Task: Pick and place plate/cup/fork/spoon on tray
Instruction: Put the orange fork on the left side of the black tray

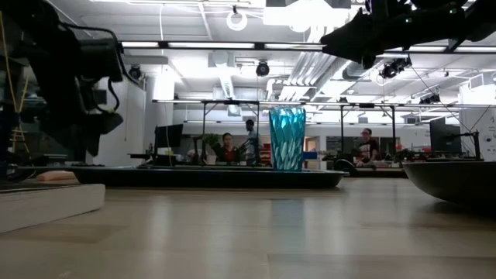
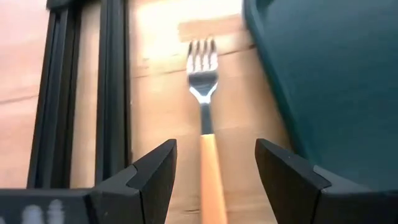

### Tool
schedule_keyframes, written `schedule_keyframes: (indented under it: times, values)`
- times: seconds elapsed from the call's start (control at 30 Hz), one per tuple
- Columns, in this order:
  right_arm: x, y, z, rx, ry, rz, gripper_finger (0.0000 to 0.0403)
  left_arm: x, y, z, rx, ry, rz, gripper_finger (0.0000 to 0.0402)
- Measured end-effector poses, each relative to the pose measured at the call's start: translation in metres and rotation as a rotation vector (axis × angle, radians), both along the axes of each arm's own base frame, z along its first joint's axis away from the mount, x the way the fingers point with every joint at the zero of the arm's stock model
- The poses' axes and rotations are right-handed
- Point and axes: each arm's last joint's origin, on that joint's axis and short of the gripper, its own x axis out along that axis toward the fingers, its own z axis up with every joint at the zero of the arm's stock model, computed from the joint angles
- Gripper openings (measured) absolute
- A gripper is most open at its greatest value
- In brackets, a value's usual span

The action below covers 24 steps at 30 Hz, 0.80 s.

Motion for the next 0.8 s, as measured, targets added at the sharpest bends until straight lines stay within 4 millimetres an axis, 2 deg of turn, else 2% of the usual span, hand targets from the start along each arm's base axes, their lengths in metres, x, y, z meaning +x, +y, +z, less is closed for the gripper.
schedule_keyframes:
  times: [0.8]
  values:
    - [0.000, 0.000, 0.000, -0.004, 0.001, 0.000, 0.0165, 0.015, 0.017, -0.036, -0.147, 0.144, 0.035, 0.0209]
